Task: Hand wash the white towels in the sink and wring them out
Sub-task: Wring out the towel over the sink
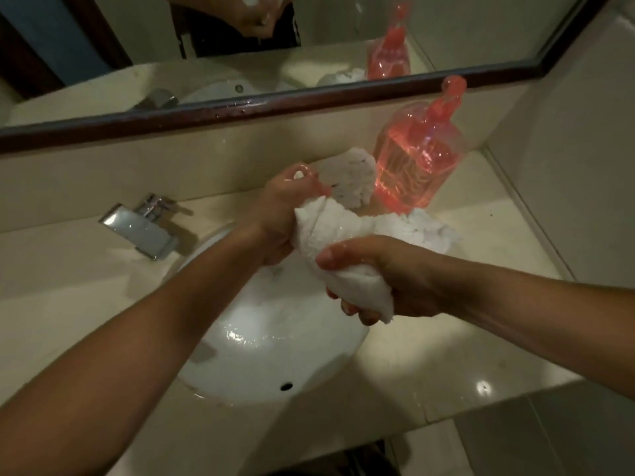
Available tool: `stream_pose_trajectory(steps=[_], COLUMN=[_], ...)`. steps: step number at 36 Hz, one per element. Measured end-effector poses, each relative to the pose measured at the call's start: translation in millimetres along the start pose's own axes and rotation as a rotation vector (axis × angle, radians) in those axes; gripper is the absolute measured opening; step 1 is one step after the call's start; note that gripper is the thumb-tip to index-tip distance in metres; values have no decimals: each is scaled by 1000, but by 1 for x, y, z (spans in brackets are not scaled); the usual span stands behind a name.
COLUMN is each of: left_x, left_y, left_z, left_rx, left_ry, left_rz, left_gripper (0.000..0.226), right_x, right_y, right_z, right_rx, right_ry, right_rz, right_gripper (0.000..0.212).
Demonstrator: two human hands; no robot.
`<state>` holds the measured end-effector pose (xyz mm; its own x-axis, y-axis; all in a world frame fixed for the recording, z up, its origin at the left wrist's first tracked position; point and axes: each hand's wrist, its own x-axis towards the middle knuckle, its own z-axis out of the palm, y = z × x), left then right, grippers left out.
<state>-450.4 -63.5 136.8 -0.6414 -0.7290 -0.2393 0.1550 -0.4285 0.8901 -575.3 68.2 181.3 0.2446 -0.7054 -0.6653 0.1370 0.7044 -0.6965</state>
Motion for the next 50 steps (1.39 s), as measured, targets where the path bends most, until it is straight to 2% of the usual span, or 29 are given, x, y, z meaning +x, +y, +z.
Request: stream_pose_trajectory(steps=[5, 8, 10, 12, 16, 21, 22, 25, 28, 32, 35, 37, 39, 42, 44, 46, 47, 50], left_x=[2, 5, 10, 12, 10, 3, 2, 1, 4, 9, 11, 11, 11, 6, 1, 1, 2, 3], left_y=[-10, -16, -21, -26, -31, -31, -30, -29, -32, -30, -31, -30, -25, -17, -17, -21, -21, -10], left_z=[-9, -13, -16, -16, -22, -29, -30, -31, -23, -7, 0, 0, -6, -23, -31, -33, -32, -24], left_rx=[279, 454, 551, 630, 659, 501, 470, 403, 286, 61, -60, -59, 7, -9, -75, -113, -141, -343], left_ry=[71, 92, 106, 119, 183, 164, 184, 308, 505, 729, 799, 754, 641, 448, 347, 212, 123, -154], left_rz=[98, 164, 174, 204, 227, 299, 308, 278, 199, 45, -28, -65, -86, 72, 128, 122, 122, 56], left_gripper=[23, 17, 21, 22, 11, 7, 11, 27, 25, 27, 35, 46, 72, 109, 111, 107, 108, 107], right_x=[17, 31, 41, 49, 55, 54, 53, 55, 60, 72, 81, 84, 79, 61, 48, 38, 37, 43], right_y=[18, 32, 39, 46, 46, 39, 37, 31, 31, 34, 37, 40, 29, 3, -4, -1, 3, 10], right_z=[5, 7, 8, 7, 3, -3, -3, -7, -15, -21, -24, -27, -29, -31, -29, -23, -21, -14], right_rx=[-90, -118, -113, -118, -182, -267, -275, -335, -653, -1164, -1371, -1401, -1222, -758, -332, 107, 245, 430], right_ry=[162, 275, 351, 404, 392, 307, 309, 388, 485, 606, 747, 794, 750, 540, 327, 80, -21, -245], right_rz=[-99, -159, -191, -237, -248, -237, -251, -335, -456, -530, -591, -630, -625, -511, -466, -346, -272, -125], right_gripper=[28, 31, 38, 35, 36, 42, 43, 69, 106, 132, 132, 118, 102, 84, 67, 58, 62, 91])
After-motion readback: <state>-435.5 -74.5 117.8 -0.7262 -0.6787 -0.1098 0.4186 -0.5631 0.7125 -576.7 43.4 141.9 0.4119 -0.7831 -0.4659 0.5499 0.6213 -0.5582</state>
